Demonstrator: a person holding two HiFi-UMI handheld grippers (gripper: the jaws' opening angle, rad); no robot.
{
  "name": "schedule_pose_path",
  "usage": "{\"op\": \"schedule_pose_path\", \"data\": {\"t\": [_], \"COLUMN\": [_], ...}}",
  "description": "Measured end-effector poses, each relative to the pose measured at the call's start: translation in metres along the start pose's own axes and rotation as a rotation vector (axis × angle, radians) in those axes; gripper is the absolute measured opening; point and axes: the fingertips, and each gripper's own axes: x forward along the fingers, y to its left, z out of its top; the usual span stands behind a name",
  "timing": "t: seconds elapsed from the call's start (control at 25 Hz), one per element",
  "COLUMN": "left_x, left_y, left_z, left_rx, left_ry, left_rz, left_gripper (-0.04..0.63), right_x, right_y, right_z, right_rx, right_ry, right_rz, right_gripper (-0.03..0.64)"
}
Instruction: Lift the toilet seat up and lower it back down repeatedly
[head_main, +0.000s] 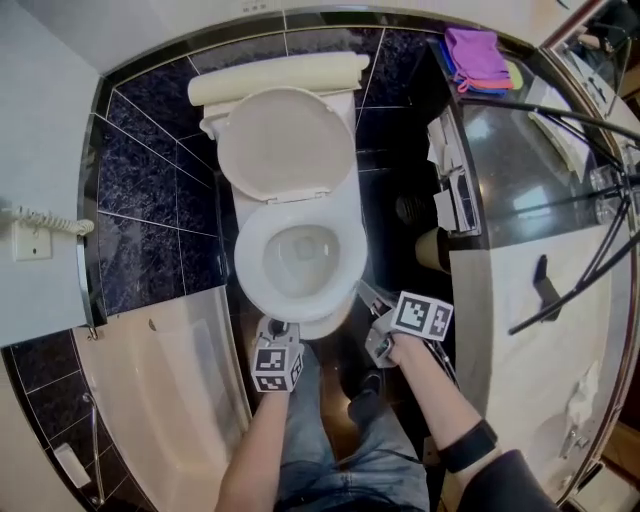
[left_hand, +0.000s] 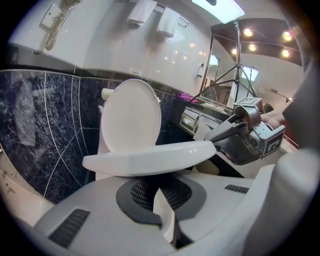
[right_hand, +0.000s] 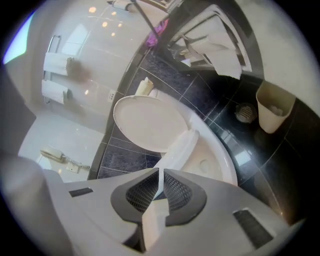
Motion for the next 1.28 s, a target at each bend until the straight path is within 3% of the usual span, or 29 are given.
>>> {"op": "schedule_pose_path", "data": {"t": [0.24, 0.44, 1.0, 1.28], "left_x": [0.007, 0.018, 0.096, 0.124], "left_y": [0.008, 0.019, 0.074, 0.098], "left_z": [0.061, 0.114, 0.262, 0.284], "left_rx": [0.081, 0.109, 0.176, 0.203], "left_ry": [-0.003, -0.048, -0.164, -0.131], "left_rz": [-0.008, -0.016, -0.001, 0.013], "left_gripper": [-0.009, -0.009, -0.009, -0.009], "right_x": [-0.024, -0.034, -0.018, -0.01], "right_y": [0.06, 0.099, 0.141, 0.15], "right_z": [0.042, 0.064, 0.099, 0.106], "right_rx": [-0.227, -0.349, -0.481, -0.574], "right_ry": [-0.067, -0.111, -0.14, -0.134], "right_rz": [-0.021, -0.022, -0.049, -0.084], "right_gripper": [0.006, 0.006, 0.006, 0.006]}}
